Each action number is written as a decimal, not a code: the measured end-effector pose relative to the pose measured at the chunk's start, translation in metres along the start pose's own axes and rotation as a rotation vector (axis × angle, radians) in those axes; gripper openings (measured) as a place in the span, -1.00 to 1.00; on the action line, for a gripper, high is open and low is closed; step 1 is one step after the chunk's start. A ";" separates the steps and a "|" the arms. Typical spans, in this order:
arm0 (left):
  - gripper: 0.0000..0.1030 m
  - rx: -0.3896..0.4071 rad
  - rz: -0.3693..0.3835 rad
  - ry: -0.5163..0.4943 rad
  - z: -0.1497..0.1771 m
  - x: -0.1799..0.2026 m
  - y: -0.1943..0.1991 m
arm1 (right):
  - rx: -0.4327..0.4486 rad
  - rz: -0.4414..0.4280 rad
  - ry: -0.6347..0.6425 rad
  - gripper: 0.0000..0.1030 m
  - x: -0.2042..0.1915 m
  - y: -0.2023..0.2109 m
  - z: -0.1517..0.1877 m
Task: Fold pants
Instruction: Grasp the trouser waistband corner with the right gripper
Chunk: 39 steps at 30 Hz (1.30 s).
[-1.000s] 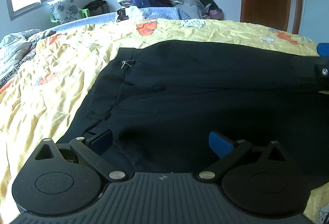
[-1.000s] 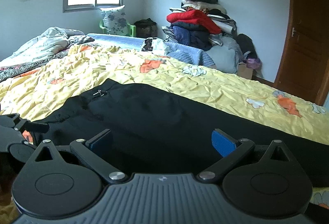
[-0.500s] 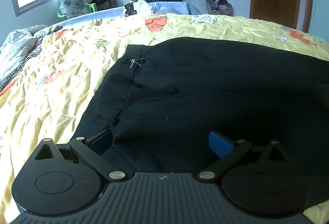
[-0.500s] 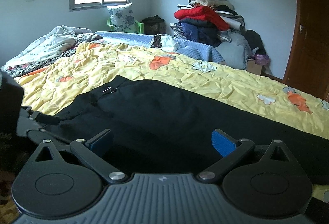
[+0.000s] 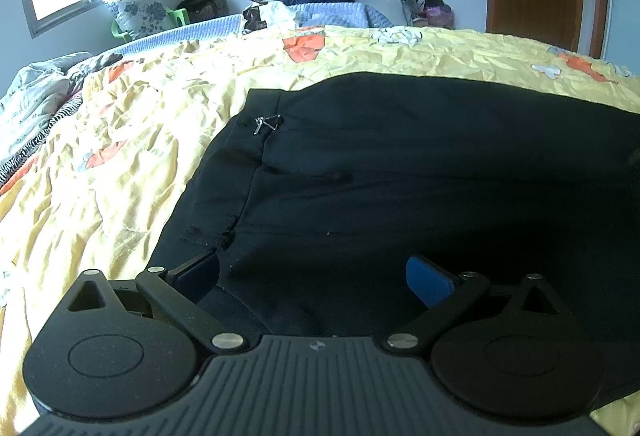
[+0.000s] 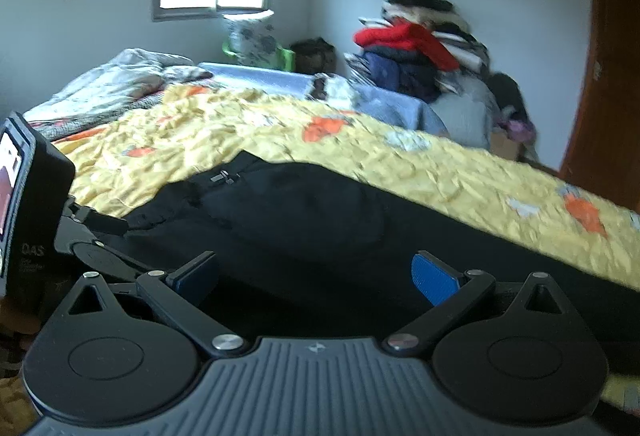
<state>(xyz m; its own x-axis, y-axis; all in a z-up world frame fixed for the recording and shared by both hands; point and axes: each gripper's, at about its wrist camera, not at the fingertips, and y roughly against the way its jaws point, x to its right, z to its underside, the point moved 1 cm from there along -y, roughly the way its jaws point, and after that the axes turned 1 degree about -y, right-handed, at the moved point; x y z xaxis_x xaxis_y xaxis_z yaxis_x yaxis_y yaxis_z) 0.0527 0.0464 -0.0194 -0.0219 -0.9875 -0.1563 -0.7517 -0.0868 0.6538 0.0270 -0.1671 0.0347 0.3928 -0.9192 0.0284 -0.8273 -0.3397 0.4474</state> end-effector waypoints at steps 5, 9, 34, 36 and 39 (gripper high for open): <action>0.97 0.045 0.007 0.009 -0.004 -0.005 0.007 | 0.016 -0.098 0.101 1.00 0.014 -0.018 -0.027; 0.97 0.070 -0.005 -0.001 -0.009 -0.009 0.009 | -0.091 -0.175 0.121 1.00 0.038 -0.064 -0.048; 0.96 -0.033 0.047 0.113 -0.106 -0.039 -0.071 | -0.358 -0.324 0.245 -0.87 0.129 -0.221 -0.040; 0.94 -0.061 0.107 0.161 -0.121 -0.044 -0.084 | -0.315 -0.273 0.359 -0.88 0.108 -0.202 -0.034; 0.94 -0.129 0.228 0.306 -0.142 -0.059 -0.106 | -0.243 -0.202 0.576 -0.88 0.074 -0.166 -0.019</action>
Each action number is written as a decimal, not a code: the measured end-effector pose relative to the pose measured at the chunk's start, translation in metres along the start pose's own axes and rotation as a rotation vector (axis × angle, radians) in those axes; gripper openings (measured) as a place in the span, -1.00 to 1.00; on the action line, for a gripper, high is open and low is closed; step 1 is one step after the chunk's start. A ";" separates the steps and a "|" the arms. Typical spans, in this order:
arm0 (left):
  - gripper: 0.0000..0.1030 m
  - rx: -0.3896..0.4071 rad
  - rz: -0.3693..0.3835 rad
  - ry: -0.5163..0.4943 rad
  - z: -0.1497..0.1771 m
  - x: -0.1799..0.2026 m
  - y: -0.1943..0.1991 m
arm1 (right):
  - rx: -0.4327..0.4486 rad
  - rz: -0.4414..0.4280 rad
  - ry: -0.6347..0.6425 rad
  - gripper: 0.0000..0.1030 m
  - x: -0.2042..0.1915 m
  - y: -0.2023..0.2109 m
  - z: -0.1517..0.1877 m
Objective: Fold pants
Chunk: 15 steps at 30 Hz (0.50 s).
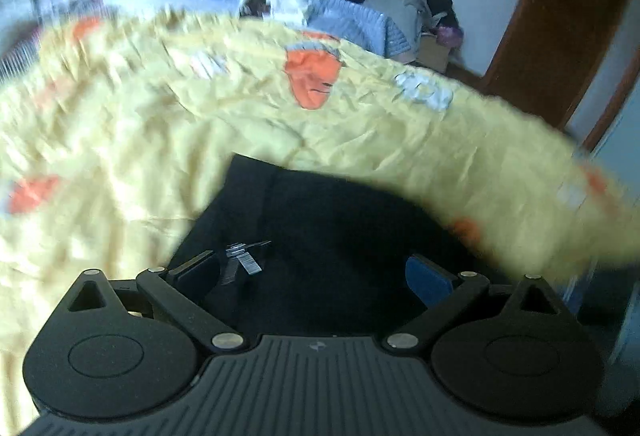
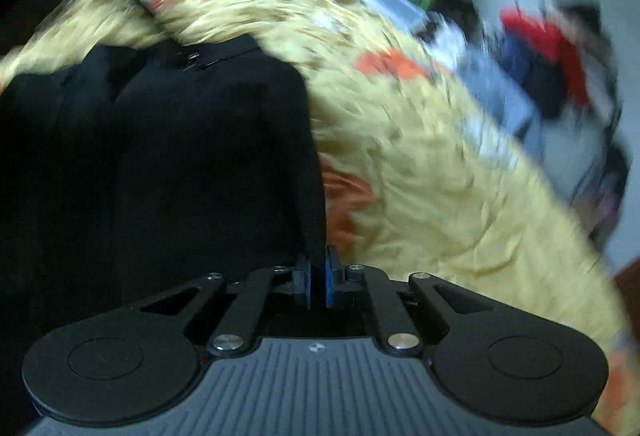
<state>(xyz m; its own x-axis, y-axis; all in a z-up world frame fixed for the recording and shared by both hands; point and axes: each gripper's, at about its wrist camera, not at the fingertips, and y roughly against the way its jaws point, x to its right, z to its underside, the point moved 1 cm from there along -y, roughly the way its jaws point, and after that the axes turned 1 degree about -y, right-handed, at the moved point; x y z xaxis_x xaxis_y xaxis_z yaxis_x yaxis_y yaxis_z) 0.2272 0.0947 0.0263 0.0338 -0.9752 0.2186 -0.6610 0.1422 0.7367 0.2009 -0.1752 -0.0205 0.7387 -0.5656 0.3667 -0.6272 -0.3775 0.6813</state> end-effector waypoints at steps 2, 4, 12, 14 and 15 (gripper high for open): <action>0.96 -0.037 0.062 0.114 -0.014 -0.009 -0.012 | 0.009 0.036 0.083 -0.92 -0.021 0.010 0.003; 0.93 -0.091 0.095 0.195 -0.027 -0.015 -0.030 | 0.011 0.053 0.125 -0.93 -0.032 0.014 0.006; 0.75 -0.294 0.133 0.366 -0.045 -0.034 -0.078 | 0.019 0.086 0.172 -0.93 -0.044 0.017 0.011; 0.24 -0.273 0.129 0.398 -0.044 -0.039 -0.077 | 0.020 0.090 0.167 -0.93 -0.046 0.016 0.011; 0.02 -0.267 0.125 0.411 -0.043 -0.042 -0.075 | 0.021 0.092 0.160 -0.93 -0.046 0.016 0.011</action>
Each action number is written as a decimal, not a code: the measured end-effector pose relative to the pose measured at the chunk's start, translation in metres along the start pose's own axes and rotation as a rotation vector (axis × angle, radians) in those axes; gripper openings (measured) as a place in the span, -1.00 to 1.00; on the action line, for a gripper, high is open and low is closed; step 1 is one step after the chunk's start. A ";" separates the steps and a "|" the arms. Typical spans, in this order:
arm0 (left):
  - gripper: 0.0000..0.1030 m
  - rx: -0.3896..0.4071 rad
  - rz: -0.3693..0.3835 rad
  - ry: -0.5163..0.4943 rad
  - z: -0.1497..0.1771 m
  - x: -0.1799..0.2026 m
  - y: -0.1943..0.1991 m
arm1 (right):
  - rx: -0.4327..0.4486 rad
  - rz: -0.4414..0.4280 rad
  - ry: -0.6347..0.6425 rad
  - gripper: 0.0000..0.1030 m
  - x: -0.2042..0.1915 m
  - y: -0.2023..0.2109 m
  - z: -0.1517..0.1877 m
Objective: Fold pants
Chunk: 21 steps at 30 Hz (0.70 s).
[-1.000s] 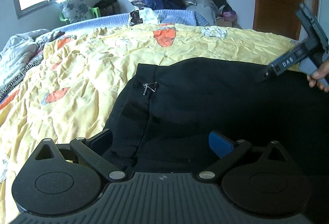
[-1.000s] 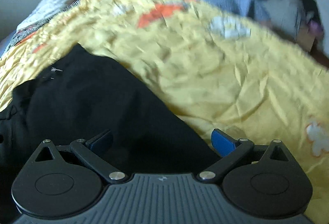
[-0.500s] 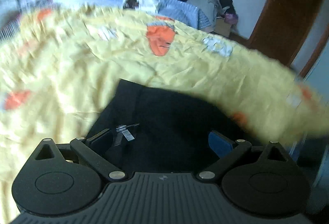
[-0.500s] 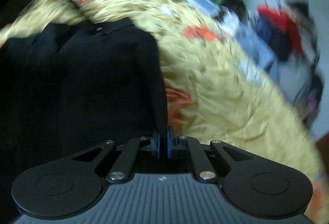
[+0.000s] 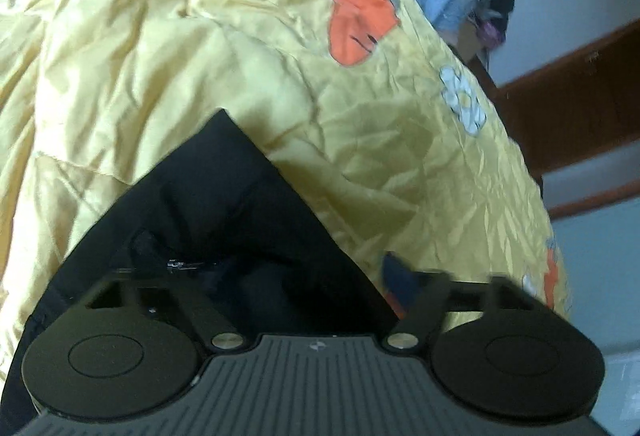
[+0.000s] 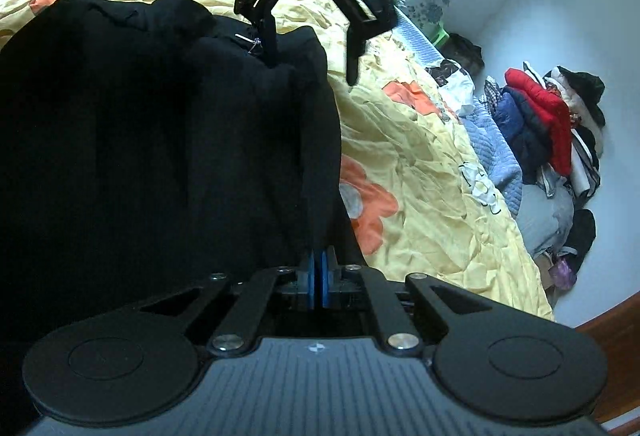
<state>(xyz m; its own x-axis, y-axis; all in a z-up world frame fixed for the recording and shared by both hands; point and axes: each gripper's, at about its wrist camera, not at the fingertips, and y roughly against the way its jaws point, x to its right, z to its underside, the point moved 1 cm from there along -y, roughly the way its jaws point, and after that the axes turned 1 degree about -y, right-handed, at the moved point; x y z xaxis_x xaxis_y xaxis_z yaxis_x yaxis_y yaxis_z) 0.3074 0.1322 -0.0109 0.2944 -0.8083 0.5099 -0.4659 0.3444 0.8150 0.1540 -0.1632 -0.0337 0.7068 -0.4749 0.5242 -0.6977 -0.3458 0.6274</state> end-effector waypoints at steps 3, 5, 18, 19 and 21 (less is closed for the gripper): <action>-0.88 -0.012 0.086 0.053 0.006 -0.013 0.006 | 0.010 0.001 -0.035 -0.93 0.002 0.001 -0.001; -0.90 0.031 0.104 0.059 0.014 -0.018 0.019 | 0.032 0.002 -0.067 -0.92 0.003 0.007 -0.002; -0.90 0.134 0.262 -0.071 0.133 -0.061 0.142 | 0.159 -0.160 -0.275 -0.93 -0.054 0.113 -0.011; -0.90 0.136 0.255 -0.079 0.142 -0.067 0.146 | 0.159 -0.176 -0.276 -0.93 -0.063 0.119 -0.012; -0.90 0.127 0.245 -0.061 0.154 -0.079 0.145 | 0.114 -0.148 -0.225 -0.92 -0.083 0.126 -0.011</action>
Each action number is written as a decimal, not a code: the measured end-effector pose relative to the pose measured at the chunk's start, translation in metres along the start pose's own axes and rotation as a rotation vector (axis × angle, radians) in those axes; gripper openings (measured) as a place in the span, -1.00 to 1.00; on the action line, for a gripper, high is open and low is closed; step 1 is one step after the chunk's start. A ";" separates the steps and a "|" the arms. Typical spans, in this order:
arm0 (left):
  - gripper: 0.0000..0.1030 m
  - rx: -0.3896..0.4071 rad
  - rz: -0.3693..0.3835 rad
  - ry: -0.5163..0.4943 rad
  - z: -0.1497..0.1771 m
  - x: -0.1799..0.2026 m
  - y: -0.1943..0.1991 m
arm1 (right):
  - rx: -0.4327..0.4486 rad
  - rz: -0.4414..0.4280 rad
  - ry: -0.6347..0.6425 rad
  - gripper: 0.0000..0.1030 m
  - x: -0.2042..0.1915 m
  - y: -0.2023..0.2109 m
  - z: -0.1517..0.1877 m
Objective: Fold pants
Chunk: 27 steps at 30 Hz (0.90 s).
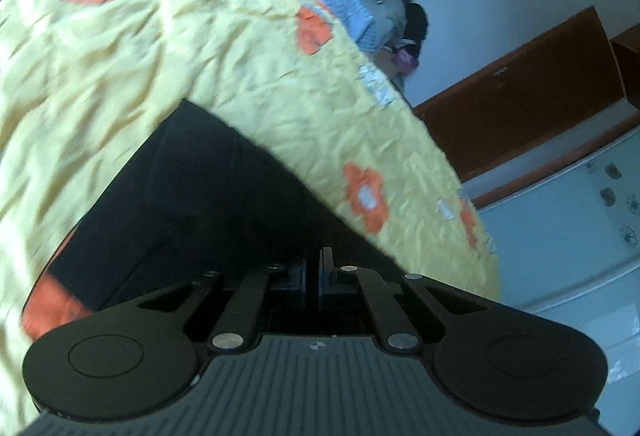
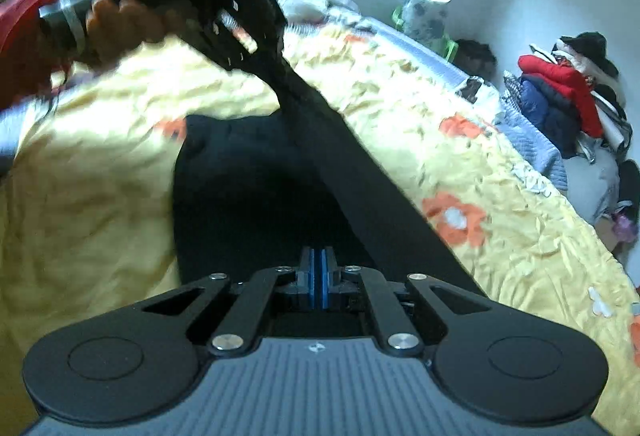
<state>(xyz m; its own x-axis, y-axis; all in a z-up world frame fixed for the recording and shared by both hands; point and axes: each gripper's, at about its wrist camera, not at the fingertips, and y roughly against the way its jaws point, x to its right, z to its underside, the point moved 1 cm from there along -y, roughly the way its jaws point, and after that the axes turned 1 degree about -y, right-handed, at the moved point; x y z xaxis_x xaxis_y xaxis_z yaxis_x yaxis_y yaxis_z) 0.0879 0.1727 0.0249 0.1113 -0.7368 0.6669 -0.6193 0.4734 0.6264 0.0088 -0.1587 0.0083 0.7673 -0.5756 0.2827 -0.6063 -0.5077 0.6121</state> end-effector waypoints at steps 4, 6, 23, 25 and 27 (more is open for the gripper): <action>-0.90 0.006 0.011 0.040 0.002 -0.011 0.001 | -0.041 0.263 0.105 -0.60 -0.005 -0.003 0.013; -0.90 0.039 0.009 0.016 0.000 -0.004 0.003 | -0.050 0.319 0.073 0.08 0.003 -0.005 0.018; -0.90 0.049 -0.022 0.000 0.019 -0.013 0.015 | -0.170 0.427 0.064 -0.91 -0.012 -0.041 0.039; -0.90 0.053 -0.041 -0.010 0.027 -0.020 0.022 | -0.165 0.360 0.050 -0.92 -0.023 -0.029 0.037; -0.90 0.055 -0.067 -0.025 0.034 -0.028 0.029 | -0.148 0.293 0.029 -0.92 -0.036 -0.011 0.034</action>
<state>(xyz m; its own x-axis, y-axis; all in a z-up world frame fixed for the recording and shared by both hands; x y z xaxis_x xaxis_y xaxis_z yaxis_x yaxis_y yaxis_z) 0.0406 0.1906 0.0110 0.1348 -0.7784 0.6131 -0.6529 0.3957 0.6459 -0.0196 -0.1543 -0.0341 0.5717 -0.6636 0.4824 -0.7668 -0.2231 0.6018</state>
